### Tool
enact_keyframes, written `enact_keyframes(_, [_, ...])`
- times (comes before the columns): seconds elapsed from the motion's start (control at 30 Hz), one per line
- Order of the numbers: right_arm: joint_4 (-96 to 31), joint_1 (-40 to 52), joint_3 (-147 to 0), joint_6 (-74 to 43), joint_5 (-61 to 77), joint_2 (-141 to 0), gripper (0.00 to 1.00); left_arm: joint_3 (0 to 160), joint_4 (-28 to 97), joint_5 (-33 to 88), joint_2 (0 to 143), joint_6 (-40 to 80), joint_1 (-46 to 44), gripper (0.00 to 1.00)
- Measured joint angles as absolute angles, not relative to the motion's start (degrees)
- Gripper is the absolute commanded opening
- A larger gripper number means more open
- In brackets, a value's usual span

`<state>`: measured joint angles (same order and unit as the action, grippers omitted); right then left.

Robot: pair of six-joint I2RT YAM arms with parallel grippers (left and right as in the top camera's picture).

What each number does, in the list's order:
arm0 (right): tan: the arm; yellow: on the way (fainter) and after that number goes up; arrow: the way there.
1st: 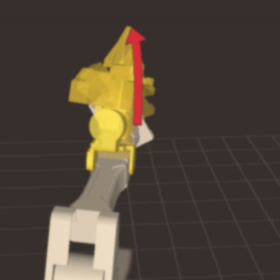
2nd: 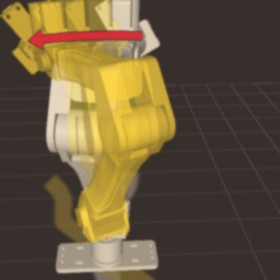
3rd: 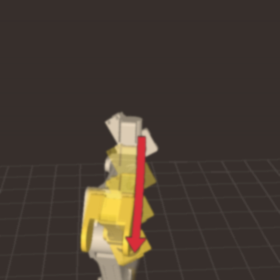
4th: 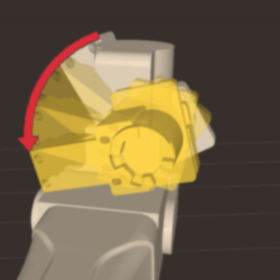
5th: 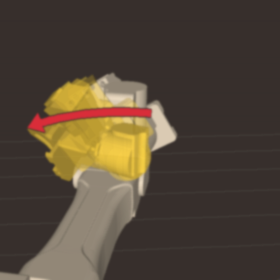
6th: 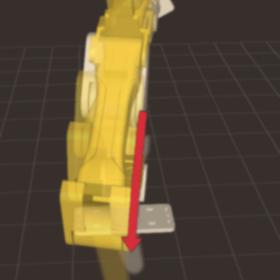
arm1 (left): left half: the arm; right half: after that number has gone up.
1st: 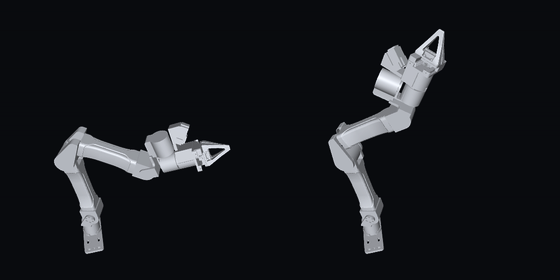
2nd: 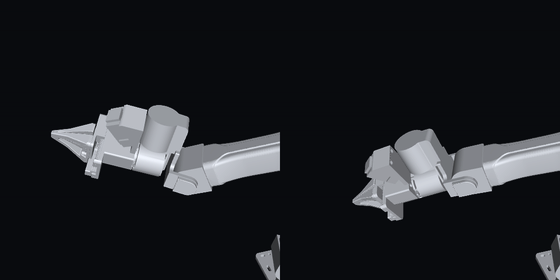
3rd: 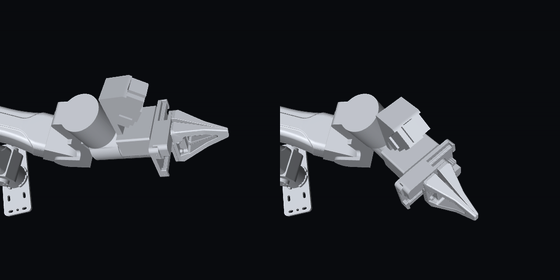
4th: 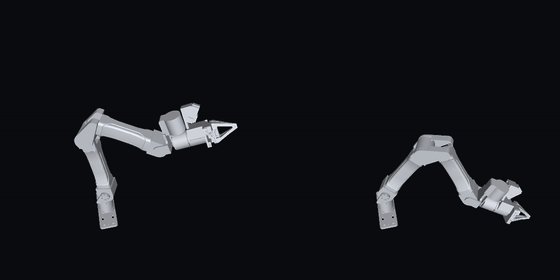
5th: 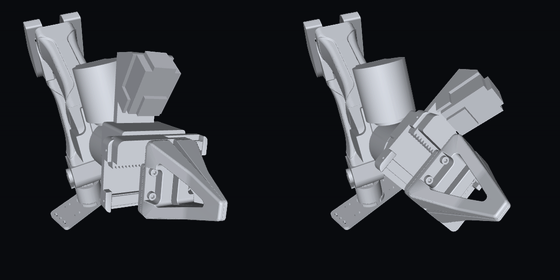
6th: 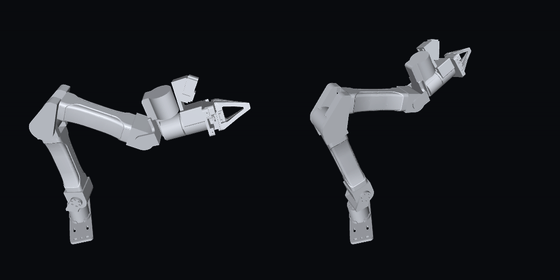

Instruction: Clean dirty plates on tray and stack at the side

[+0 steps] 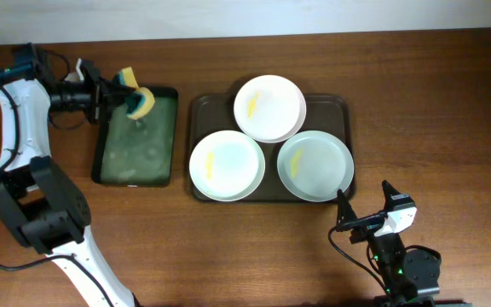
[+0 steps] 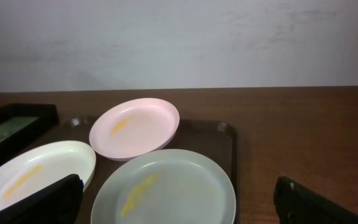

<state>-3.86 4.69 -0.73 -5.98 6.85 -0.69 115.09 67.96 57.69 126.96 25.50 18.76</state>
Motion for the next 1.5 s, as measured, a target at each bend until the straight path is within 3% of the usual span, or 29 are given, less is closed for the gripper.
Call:
enact_keyframes(0.23, [-3.9,4.7,-0.7,-6.0,6.9,-0.7,0.98,109.6,69.3,43.1,126.8,23.0,18.8,0.0])
enact_keyframes(0.43, [-3.9,4.7,-0.7,-6.0,6.9,-0.7,0.98,102.8,68.3,42.5,126.9,21.3,18.8,0.0])
enact_keyframes(0.8, [-3.9,4.7,-0.7,-6.0,6.9,-0.7,0.98,121.8,77.4,38.0,121.8,13.7,16.4,0.0])
enact_keyframes(0.97, [-3.9,4.7,-0.7,-6.0,6.9,-0.7,0.98,124.3,83.2,30.3,113.3,9.8,9.1,0.0])
enact_keyframes(1.2, [-3.9,4.7,-0.7,-6.0,6.9,-0.7,0.98,117.2,85.6,22.8,112.7,5.9,-3.8,0.0])
enact_keyframes(1.5, [-3.9,4.7,-0.7,-6.0,6.9,-0.7,0.98,95.0,66.5,21.6,113.1,9.1,-19.5,0.0])
